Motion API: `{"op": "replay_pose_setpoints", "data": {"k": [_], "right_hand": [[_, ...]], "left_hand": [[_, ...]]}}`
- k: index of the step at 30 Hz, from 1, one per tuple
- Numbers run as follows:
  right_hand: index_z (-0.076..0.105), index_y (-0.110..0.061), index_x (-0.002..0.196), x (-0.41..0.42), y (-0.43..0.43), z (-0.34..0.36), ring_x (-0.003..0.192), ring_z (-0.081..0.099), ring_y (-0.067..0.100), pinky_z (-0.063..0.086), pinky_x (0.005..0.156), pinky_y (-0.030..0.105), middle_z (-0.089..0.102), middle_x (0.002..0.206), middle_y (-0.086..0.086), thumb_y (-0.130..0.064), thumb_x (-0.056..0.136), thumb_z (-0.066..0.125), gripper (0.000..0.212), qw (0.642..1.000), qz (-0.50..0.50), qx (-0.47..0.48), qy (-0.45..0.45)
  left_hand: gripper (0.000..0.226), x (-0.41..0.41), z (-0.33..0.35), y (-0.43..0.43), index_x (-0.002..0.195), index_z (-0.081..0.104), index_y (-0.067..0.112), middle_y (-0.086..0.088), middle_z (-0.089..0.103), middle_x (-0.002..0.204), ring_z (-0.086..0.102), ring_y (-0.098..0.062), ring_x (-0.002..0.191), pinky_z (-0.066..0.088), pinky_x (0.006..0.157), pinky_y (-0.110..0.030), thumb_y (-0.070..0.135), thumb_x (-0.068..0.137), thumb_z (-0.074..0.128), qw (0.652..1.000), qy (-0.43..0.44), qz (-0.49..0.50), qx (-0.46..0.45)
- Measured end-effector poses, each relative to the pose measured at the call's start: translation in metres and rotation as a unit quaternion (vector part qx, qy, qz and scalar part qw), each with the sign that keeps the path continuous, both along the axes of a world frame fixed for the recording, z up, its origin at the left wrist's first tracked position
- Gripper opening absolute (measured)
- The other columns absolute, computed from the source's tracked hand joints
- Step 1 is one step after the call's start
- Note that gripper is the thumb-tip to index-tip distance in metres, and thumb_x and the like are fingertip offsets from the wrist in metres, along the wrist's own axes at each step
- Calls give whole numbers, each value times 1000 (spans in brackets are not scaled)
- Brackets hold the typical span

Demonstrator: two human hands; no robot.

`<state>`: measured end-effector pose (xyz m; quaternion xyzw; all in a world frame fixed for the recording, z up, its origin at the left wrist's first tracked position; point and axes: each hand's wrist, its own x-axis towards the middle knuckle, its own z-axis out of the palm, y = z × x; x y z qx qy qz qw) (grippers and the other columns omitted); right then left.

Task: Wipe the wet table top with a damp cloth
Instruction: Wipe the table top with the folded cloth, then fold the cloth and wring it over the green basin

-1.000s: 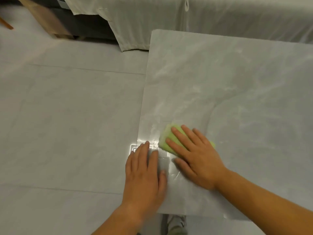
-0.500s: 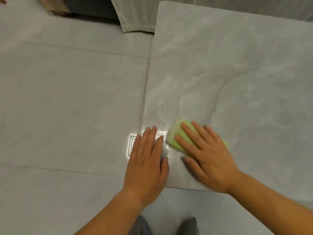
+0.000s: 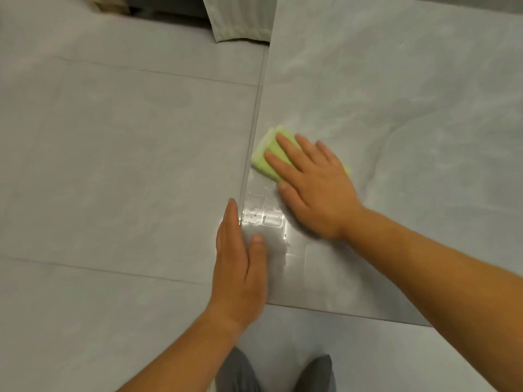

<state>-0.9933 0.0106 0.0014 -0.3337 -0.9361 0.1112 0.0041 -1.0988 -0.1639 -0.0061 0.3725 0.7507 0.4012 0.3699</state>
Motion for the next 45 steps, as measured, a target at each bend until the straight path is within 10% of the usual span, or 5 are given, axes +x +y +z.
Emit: {"op": "replay_pose_setpoints", "data": {"k": [6, 16, 25, 33, 45], "right_hand": [[22, -34, 157, 101, -115, 8, 155, 6, 29, 16, 122, 55, 12, 168, 0, -41, 103, 39, 57, 987, 155, -35, -22], [23, -30, 158, 66, -149, 4, 155, 3, 28, 15, 121, 57, 9, 168, 1, -38, 104, 33, 55, 991, -117, -55, 31], [36, -31, 152, 161, -114, 12, 155, 8, 18, 11, 124, 51, 18, 166, -9, -37, 100, 34, 53, 982, -143, -104, 68], [64, -18, 120, 169, -120, 35, 112, 58, 27, 45, 97, 43, 66, 119, 1, -45, 83, 49, 48, 859, -460, -94, 203], [59, -31, 127, 192, -116, 43, 106, 51, 22, 40, 93, 35, 53, 110, -2, -57, 71, 79, 65, 870, -431, -231, 67]], "left_hand": [[61, 2, 7, -9, 152, 18, 33, 14, 19, 161, 15, 5, 145, 16, 122, -37, 55, 95, 21, 1000, -21, -10, -16], [54, 4, 28, -4, 154, 21, 30, 16, 24, 159, 23, 6, 141, 18, 119, -23, 39, 103, 35, 993, -97, 24, -63], [48, 20, 42, 13, 140, 46, 20, -2, 33, 155, 23, -20, 144, 18, 116, -37, 39, 97, 41, 948, 252, -190, -37], [43, 82, 57, 64, 134, 49, 20, 3, 55, 128, 48, -18, 121, 40, 97, -28, 37, 94, 54, 947, 167, -269, -58], [28, 114, 64, 85, 91, 58, 21, 5, 61, 86, 57, -9, 73, 44, 59, -20, 44, 82, 72, 955, 117, -230, -148]]}}
